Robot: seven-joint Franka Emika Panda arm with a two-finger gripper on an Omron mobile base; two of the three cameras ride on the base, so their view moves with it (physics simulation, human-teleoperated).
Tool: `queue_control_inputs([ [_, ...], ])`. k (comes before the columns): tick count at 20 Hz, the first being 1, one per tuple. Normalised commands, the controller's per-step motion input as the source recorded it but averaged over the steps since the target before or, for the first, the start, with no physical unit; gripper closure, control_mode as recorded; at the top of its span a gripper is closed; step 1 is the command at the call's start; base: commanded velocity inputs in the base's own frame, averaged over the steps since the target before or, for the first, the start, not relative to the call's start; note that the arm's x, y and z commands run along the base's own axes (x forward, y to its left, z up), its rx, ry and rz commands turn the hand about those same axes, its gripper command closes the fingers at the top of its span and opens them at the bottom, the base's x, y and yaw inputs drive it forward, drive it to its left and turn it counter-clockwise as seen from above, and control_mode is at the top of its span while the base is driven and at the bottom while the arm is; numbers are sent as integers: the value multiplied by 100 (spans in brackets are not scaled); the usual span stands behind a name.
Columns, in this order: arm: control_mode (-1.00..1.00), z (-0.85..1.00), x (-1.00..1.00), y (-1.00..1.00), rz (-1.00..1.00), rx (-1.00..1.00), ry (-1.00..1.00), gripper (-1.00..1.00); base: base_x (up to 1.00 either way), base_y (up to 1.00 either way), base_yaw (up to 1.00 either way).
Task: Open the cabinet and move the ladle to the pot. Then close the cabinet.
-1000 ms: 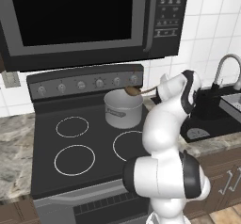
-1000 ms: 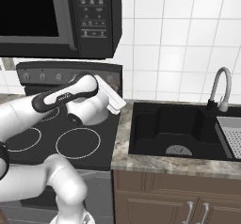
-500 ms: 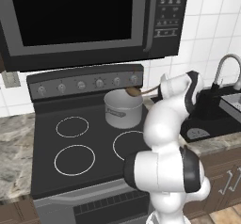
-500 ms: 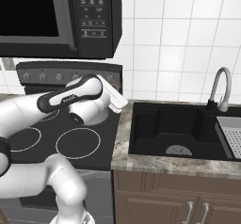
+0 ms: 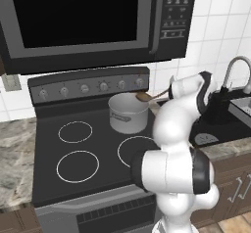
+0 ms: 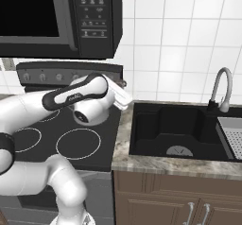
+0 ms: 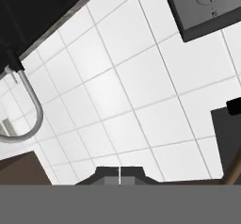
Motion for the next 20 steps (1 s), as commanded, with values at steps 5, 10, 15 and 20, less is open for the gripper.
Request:
queue_control_inputs([
  [5,-100,-23,33,3,-2,-2,0,100,0,0,0],
  [10,-100,-38,44,11,0,0,0,100,0,0,0],
  [15,-100,-40,43,23,0,0,0,100,0,0,0],
  [20,-100,-29,43,43,0,0,0,100,0,0,0],
])
